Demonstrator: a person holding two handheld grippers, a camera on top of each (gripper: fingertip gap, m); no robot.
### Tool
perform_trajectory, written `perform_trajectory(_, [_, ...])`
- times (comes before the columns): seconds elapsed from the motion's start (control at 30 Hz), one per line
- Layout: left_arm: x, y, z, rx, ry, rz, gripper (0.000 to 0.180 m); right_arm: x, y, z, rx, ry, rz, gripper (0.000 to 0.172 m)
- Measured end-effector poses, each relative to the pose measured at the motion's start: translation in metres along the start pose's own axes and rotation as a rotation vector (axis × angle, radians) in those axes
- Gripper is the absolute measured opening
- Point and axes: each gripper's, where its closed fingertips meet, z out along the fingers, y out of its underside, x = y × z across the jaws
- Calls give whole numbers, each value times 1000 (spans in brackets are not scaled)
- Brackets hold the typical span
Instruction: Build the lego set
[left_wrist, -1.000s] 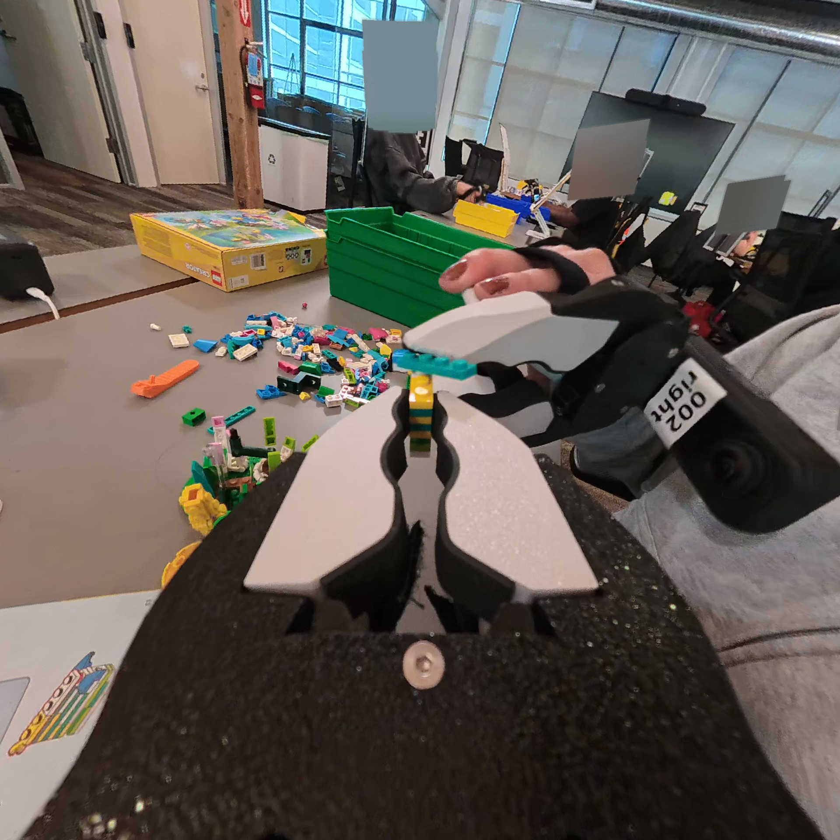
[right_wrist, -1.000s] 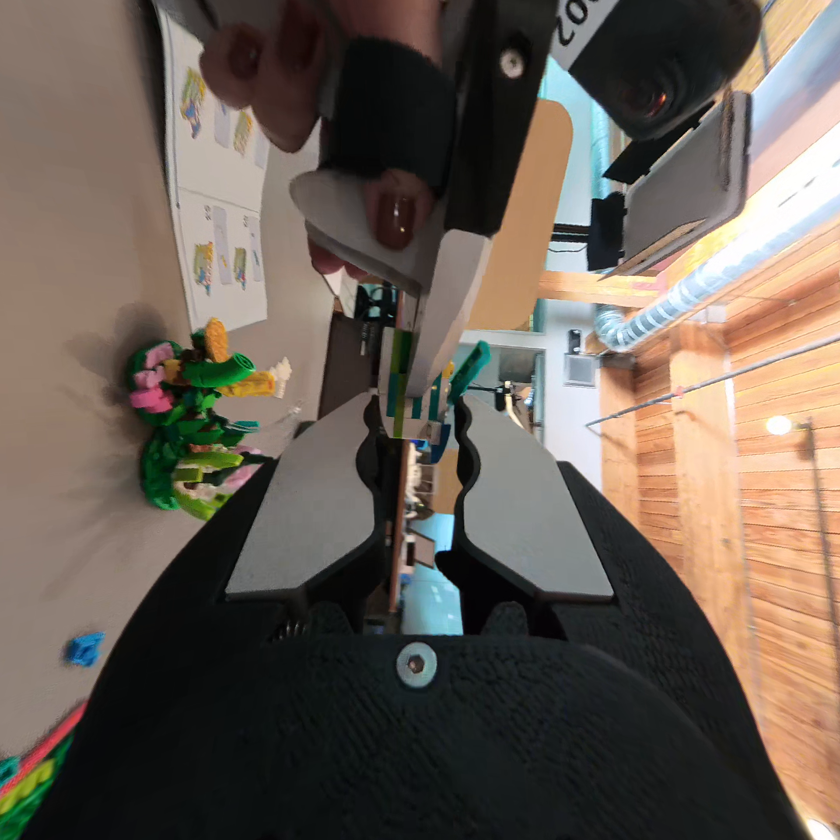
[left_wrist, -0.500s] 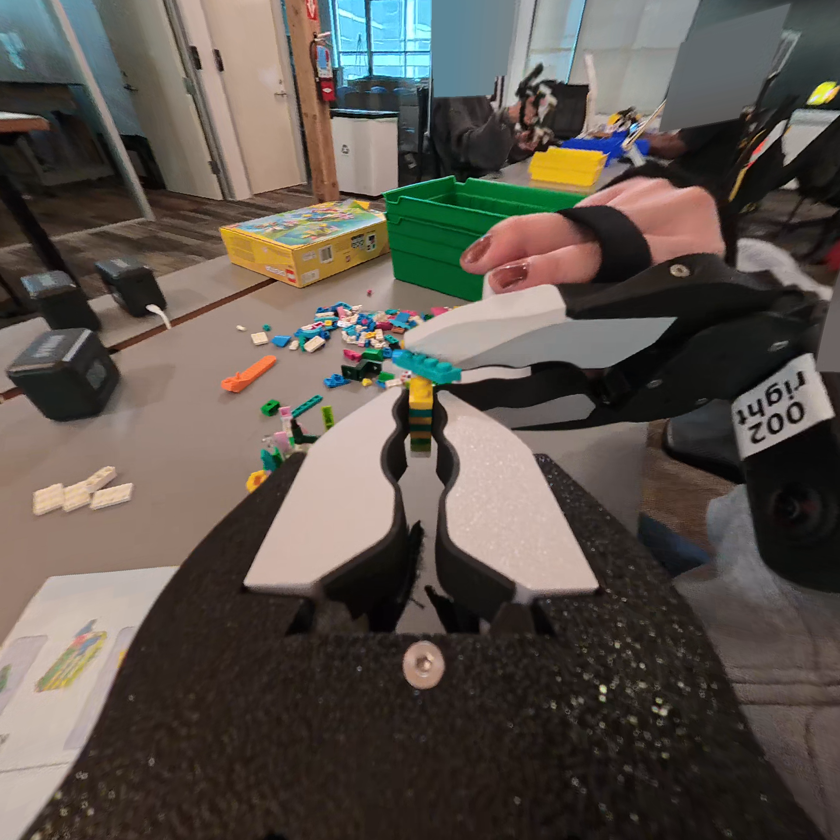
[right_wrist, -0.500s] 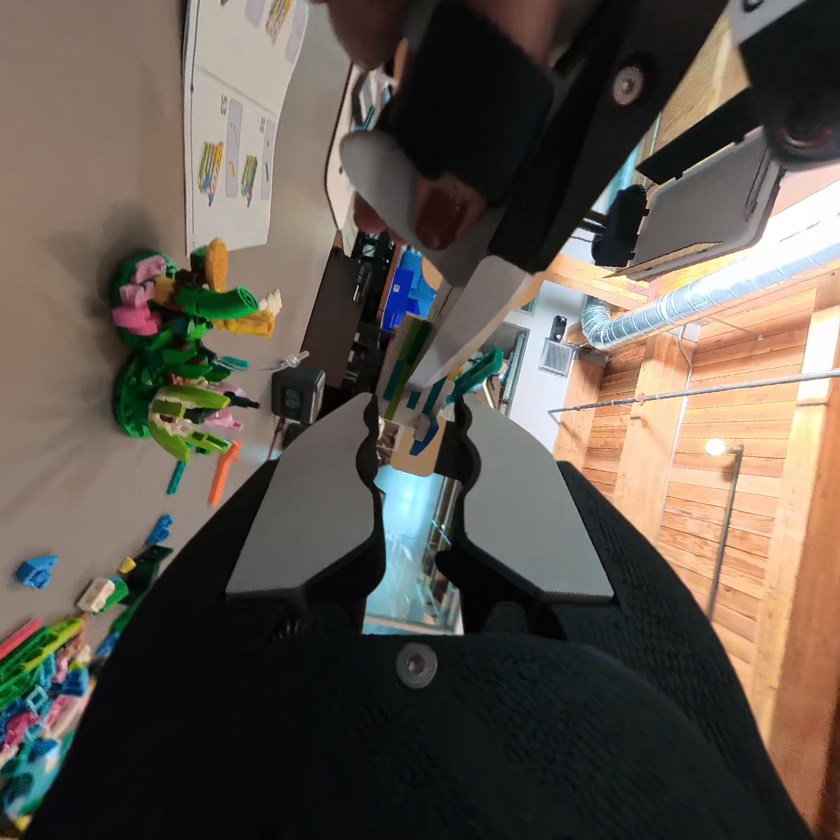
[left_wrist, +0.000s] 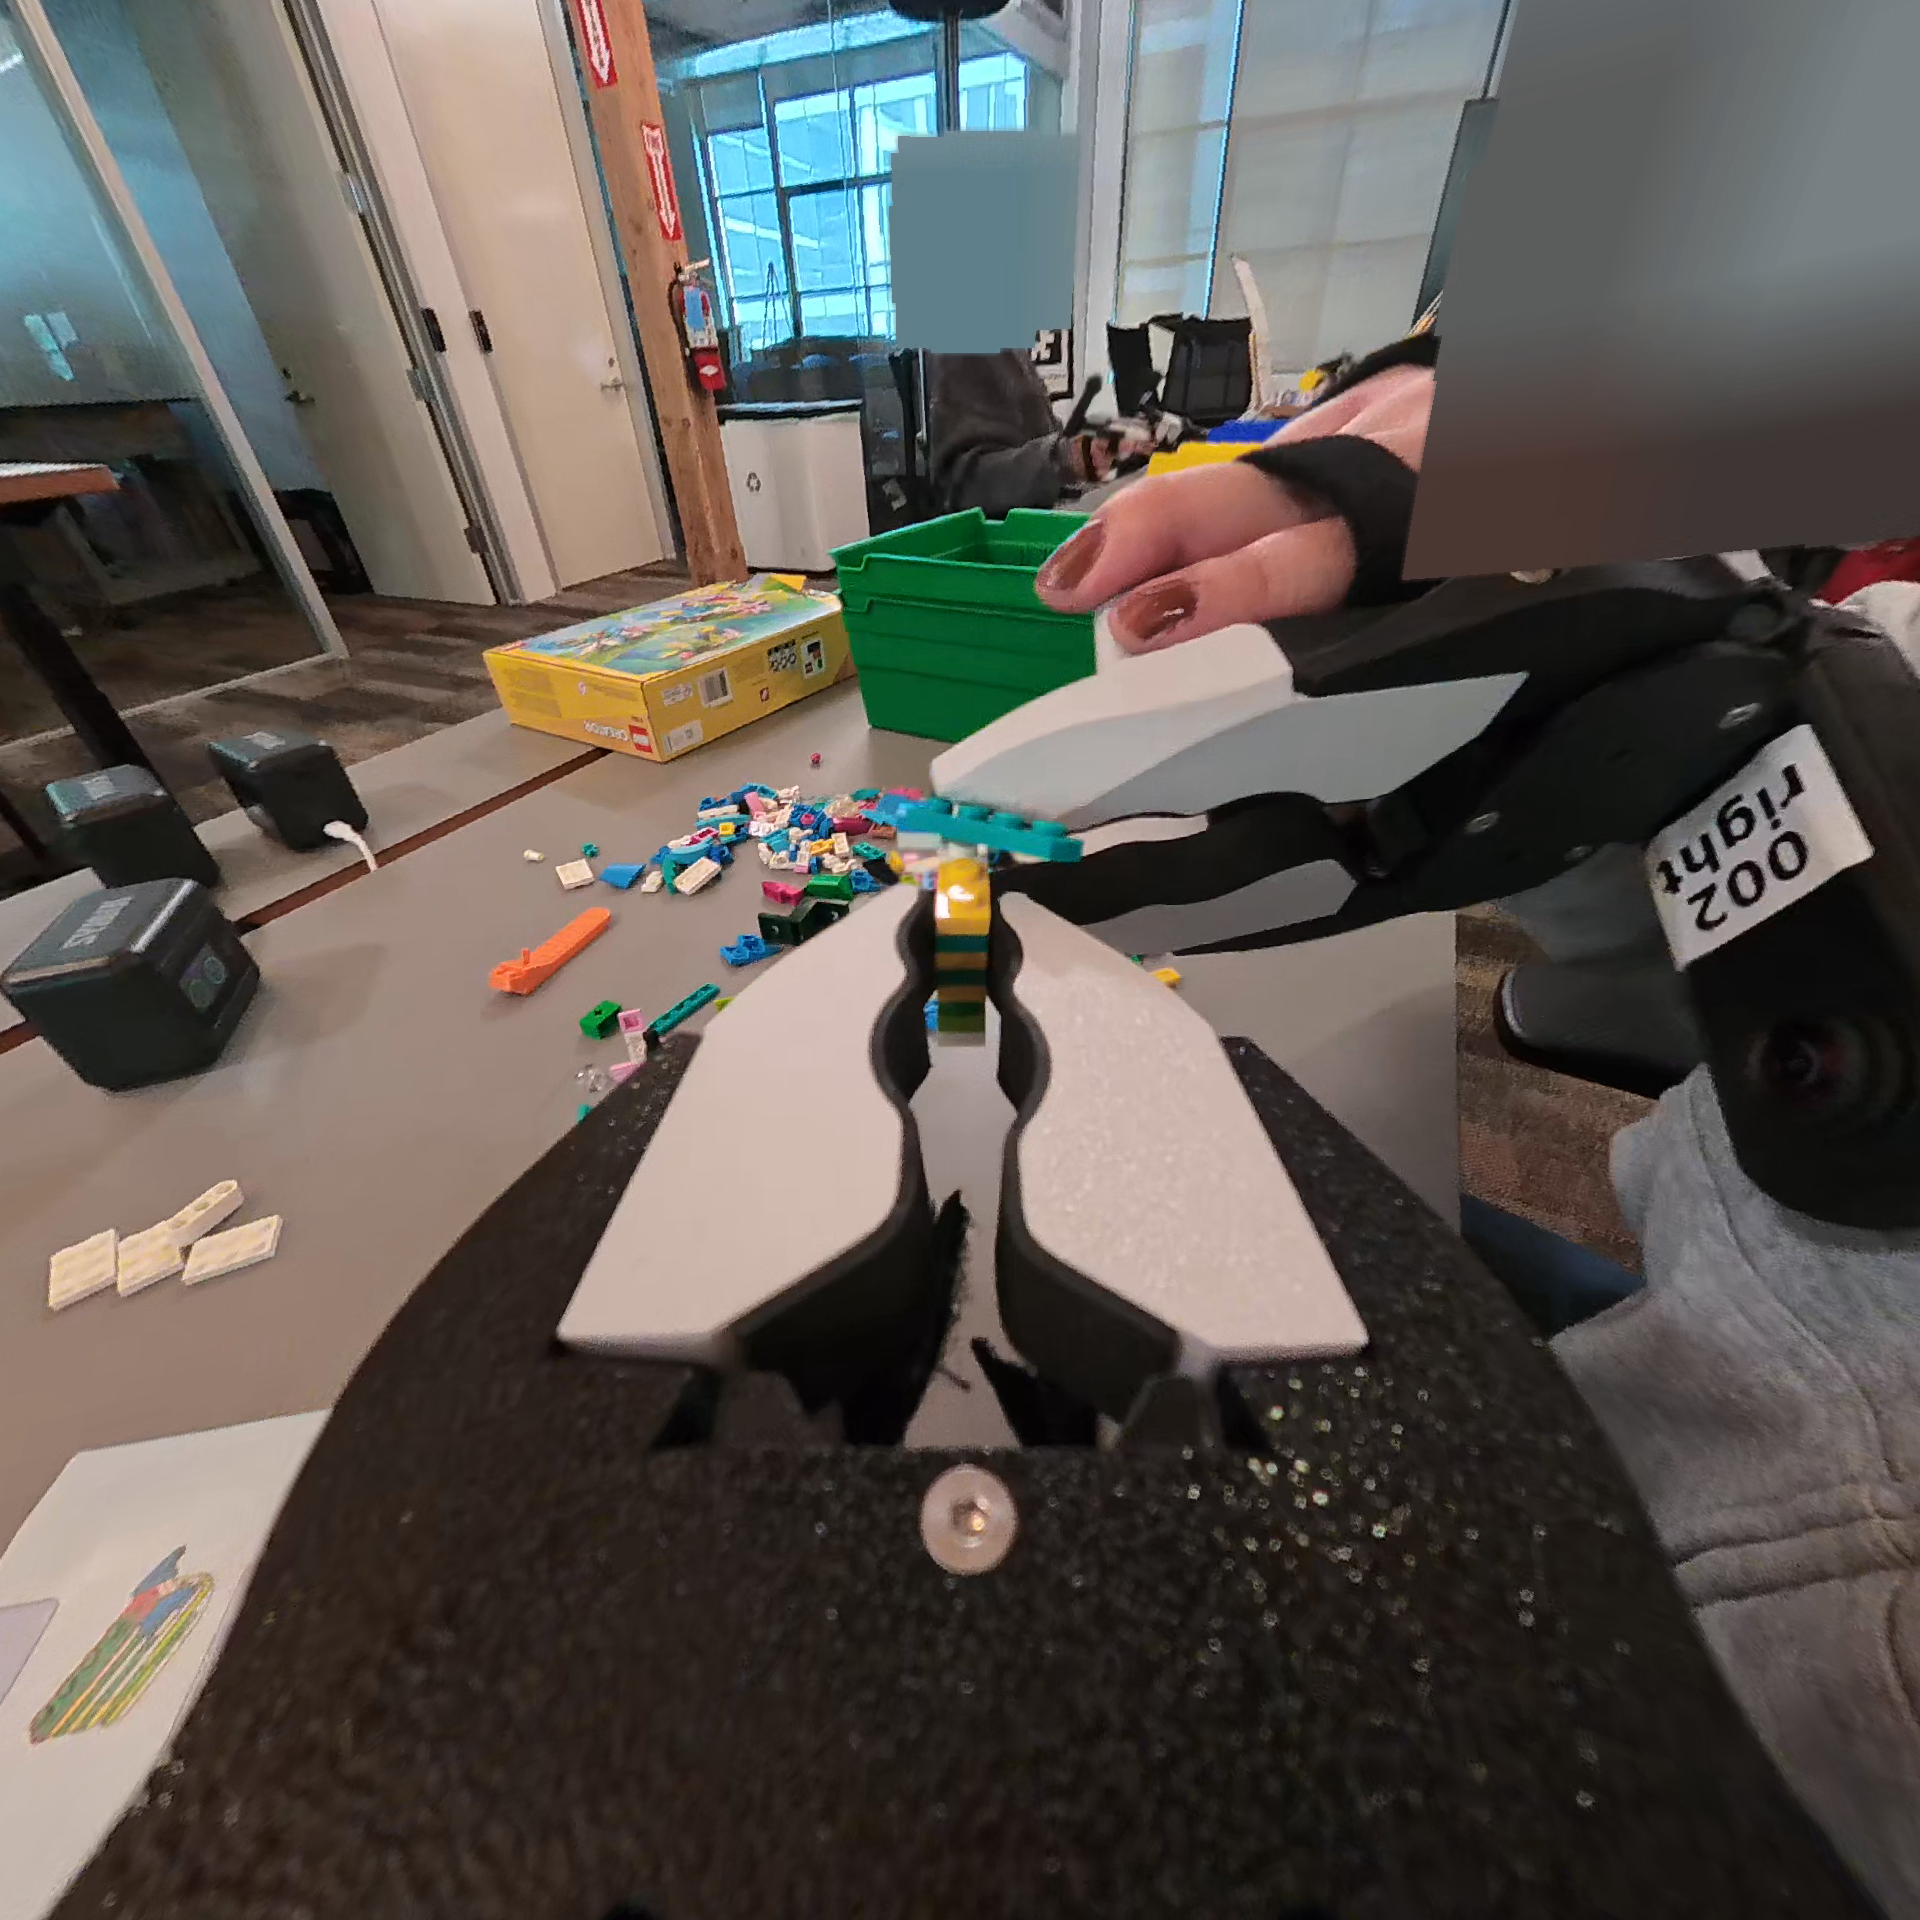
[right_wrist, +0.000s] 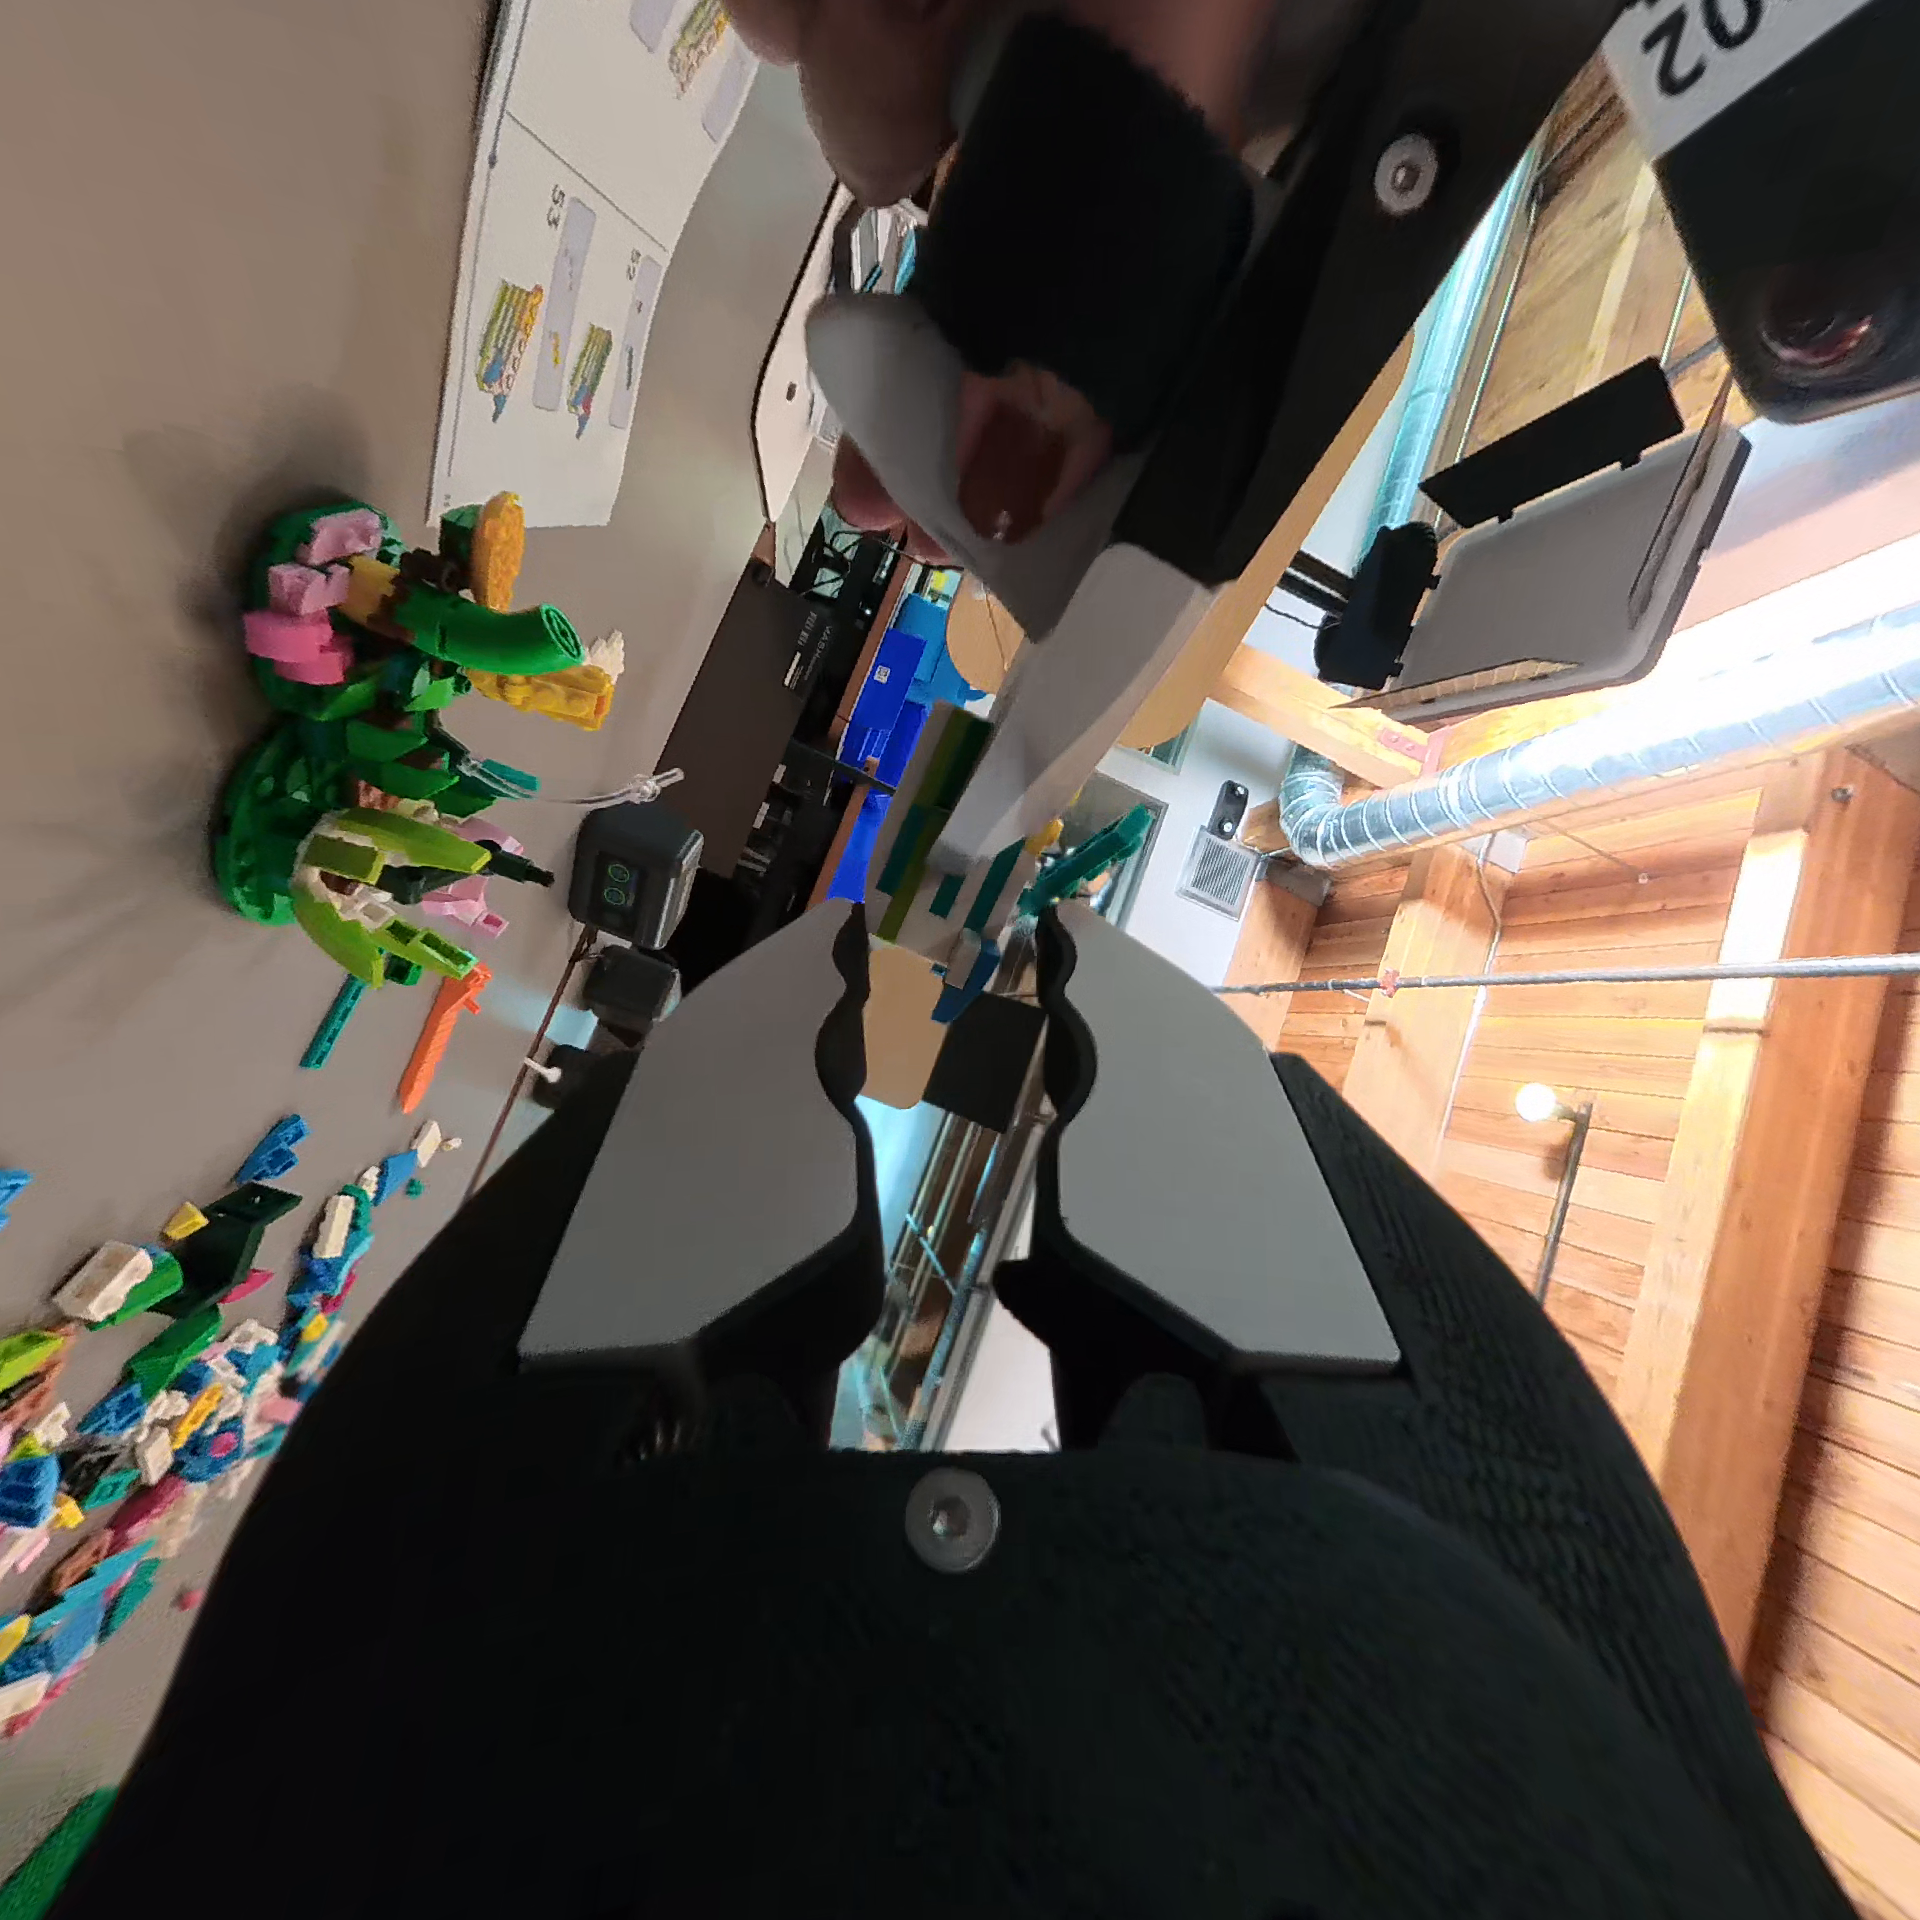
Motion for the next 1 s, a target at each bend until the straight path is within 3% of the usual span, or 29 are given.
perform_trajectory(0.3, [2, -3, -4, 99, 66, -65, 8, 4, -4, -4, 59, 8, -17, 25])
perform_trajectory(0.53, [-34, 6, -18, 155, -108, -64, 8, -12, 18, 1, -49, -23, 93, 24])
perform_trajectory(0.73, [-51, 18, -27, 171, -193, -32, 8, -57, 12, -9, -16, -232, 467, 21])
perform_trajectory(0.83, [-55, 25, -29, 191, -235, 20, 8, -70, 12, -14, -26, -255, 657, 19])
perform_trajectory(0.93, [-60, 31, -30, 208, -267, 38, 8, -79, 4, -16, -7, -215, 929, 16])
perform_trajectory(1.0, [-63, 30, -31, 219, -281, 45, 8, -83, 8, -17, -49, -114, 1011, 15])
